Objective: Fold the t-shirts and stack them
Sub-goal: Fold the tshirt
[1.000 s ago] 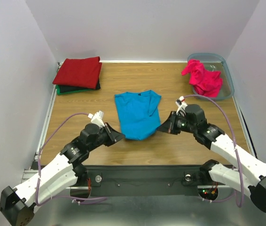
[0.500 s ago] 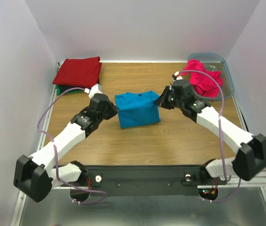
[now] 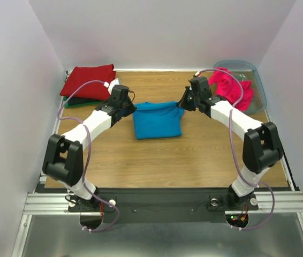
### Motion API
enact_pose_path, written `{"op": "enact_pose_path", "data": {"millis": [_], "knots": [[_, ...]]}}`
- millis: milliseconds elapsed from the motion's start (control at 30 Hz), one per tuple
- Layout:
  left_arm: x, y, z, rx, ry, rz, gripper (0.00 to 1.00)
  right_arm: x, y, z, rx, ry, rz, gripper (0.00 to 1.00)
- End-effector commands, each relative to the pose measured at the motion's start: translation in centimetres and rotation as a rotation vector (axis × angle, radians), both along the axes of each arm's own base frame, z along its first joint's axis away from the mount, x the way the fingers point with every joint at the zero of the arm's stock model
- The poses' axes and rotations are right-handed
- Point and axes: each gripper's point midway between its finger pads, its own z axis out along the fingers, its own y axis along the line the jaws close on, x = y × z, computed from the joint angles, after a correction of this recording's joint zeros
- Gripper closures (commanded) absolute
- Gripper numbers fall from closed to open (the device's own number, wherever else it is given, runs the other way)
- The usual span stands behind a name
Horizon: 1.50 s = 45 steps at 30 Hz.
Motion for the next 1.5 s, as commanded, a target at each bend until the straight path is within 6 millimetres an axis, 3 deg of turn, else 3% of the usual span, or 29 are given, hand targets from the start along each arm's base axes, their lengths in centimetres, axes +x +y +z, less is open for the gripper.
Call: {"op": "enact_pose_path", "data": {"millis": [0,33,100,133,233,267,300,367,400,433,467,567,600,667,900,1100,1333,1467], "knots": [[3.5,1.1,2.0,0.036,-0.069,0.011,1.0,3.3,-1.6,0.7,-0.013,-0.039,-0.053,1.0],[4.1,1.2,0.5,0.049,-0.038,-0.003,1.0,3.8,-1.8,0.2,-0.011,-0.03,-0.054,1.0],[5.2,0.7,0.4,0.044,-0.037,-0.016,1.0,5.0,-1.6,-0.8,-0.019,-0.017,-0.05,1.0],[5.8,0.7,-0.9,0.056,-0.016,-0.019,1.0,5.5,-1.5,-1.0,-0.031,-0.022,-0.04,1.0],[7.7,0.0,-2.1,0.049,-0.005,-0.029,1.0,7.8,-1.5,-2.4,-0.041,-0.014,-0.048,0.99],[8.2,0.2,-2.5,0.049,0.003,-0.036,1.0,8.3,-1.6,-2.9,-0.047,-0.008,-0.05,0.91],[9.0,-0.2,-2.8,0.042,0.01,-0.046,0.74,9.3,-1.3,-3.3,-0.033,-0.003,-0.036,0.87],[9.4,-0.4,-3.0,0.05,0.018,-0.06,0.48,9.8,-1.1,-3.9,-0.028,0.006,-0.023,0.56],[9.8,-0.4,-2.5,0.06,0.008,-0.076,0.12,9.9,-1.0,-3.7,-0.026,0.005,-0.011,0.46],[9.7,-0.4,-2.5,0.065,0.01,-0.079,0.02,9.8,-0.9,-3.2,-0.025,-0.005,0.006,0.31],[9.1,-0.2,-3.0,0.069,0.021,-0.078,0.02,9.6,-0.9,-3.0,-0.035,-0.013,0.023,0.01],[8.0,-0.5,-2.3,0.038,0.001,-0.105,0.02,8.8,-0.9,-1.6,-0.044,-0.042,0.067,0.0],[7.0,-0.4,-3.2,0.036,0.019,-0.114,0.02,8.2,-0.9,-2.1,-0.05,-0.031,0.086,0.0],[6.6,-0.4,-2.6,0.022,-0.011,-0.123,0.02,7.3,-0.6,-2.8,-0.054,-0.017,0.134,0.0],[4.5,-1.2,-6.3,0.015,0.075,-0.209,0.02,5.1,0.2,-5.5,-0.057,0.04,0.232,0.0],[4.9,-0.9,-8.6,0.038,0.12,-0.196,0.02,4.3,1.7,-7.1,-0.071,0.061,0.295,0.0],[5.6,-0.5,-10.7,0.067,0.161,-0.175,0.02,4.3,3.5,-9.1,-0.035,0.107,0.335,0.17],[6.0,-0.6,-11.4,0.069,0.173,-0.173,0.07,4.5,3.9,-9.1,-0.031,0.105,0.334,0.41]]}}
